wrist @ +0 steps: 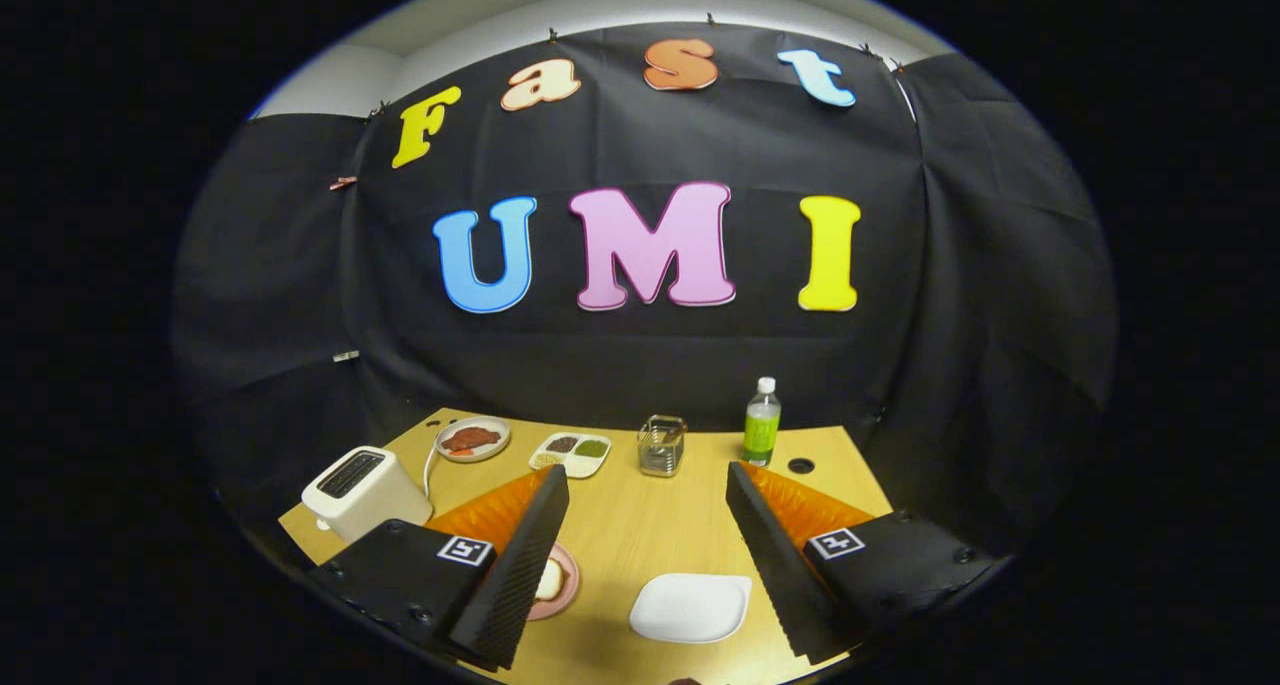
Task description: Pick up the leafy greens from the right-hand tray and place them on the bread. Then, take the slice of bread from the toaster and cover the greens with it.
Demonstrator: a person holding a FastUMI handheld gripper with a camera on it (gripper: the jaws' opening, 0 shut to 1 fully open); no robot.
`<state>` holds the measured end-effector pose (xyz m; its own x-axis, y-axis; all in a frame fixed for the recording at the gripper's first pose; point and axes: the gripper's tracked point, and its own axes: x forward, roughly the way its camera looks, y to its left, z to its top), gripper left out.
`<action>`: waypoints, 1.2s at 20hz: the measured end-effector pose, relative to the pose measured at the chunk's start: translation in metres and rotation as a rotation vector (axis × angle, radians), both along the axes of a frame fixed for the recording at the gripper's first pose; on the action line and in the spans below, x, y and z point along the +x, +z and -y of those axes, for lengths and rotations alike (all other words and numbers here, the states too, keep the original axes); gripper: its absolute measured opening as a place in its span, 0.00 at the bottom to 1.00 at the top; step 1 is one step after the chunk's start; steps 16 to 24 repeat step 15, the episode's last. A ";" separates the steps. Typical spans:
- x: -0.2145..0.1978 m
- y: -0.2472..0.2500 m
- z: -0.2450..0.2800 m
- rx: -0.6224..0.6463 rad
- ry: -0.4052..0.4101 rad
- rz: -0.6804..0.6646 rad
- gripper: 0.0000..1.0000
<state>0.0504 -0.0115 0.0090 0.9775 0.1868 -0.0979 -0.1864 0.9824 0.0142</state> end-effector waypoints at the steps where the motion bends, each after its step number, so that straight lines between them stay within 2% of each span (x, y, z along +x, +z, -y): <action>1: -0.005 0.008 0.006 -0.010 -0.021 0.029 0.98; 6: -0.038 0.030 0.015 -0.063 -0.109 0.106 0.98; 13: -0.063 0.007 -0.005 -0.052 -0.180 0.081 0.98; 24: -0.067 0.007 -0.011 -0.053 -0.192 0.080 0.99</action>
